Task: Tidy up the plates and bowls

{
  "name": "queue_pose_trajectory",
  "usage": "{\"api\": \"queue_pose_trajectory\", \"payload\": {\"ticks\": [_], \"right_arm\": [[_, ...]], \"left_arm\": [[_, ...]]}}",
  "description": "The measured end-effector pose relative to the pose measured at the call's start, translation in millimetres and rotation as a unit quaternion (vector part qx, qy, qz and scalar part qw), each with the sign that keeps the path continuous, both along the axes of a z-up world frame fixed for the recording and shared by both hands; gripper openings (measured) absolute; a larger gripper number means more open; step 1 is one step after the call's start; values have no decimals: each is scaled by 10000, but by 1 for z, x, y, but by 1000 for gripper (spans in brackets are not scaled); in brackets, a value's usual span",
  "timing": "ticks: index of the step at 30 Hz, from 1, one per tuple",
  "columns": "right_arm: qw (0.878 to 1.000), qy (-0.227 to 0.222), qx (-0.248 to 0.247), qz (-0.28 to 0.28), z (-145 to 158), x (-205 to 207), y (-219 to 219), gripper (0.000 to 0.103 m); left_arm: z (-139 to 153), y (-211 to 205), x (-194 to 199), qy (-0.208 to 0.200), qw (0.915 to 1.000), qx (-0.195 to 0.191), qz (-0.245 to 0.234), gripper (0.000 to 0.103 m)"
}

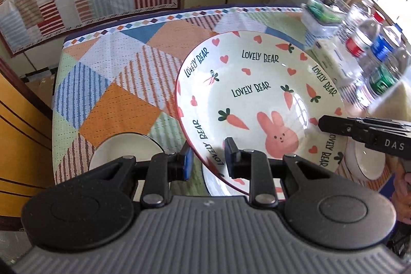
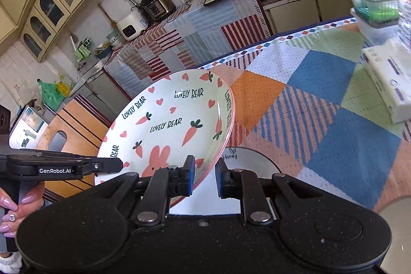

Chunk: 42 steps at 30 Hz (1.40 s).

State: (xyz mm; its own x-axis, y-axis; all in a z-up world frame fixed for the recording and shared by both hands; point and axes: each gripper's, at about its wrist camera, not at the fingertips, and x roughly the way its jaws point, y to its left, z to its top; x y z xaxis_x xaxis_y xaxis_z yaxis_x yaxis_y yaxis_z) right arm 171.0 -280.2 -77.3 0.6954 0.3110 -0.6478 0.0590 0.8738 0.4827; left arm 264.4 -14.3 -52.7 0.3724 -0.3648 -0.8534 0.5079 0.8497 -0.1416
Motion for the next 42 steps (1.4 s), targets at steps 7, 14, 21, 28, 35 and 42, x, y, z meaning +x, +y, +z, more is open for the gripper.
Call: {"api": "queue_pose_trajectory", "payload": {"ticks": [7,14,21,28,35,42], "right_arm": [[10000,-35,-28,-84,4,-40,-2,21],[9996,112,75,-244,-11,-70,0,21],[9989,400,47,-250,-27,-76,2,21],[9980,578,15,-242,-40,-76,5,21],[9959,846,-12,-323,-51,-72,9,21],[9946,969,-128,-345,-53,-61,14,22]], "left_arm": [[6,-3,-33,80,9995,4,-312,24],[-7,-5,-56,226,9988,97,-421,24],[-32,-9,-57,510,9976,212,-406,24],[-48,-10,-49,691,9965,281,-375,24],[-67,-13,-42,897,9947,364,-346,24],[-77,-13,-29,1057,9935,385,-182,25]]}}
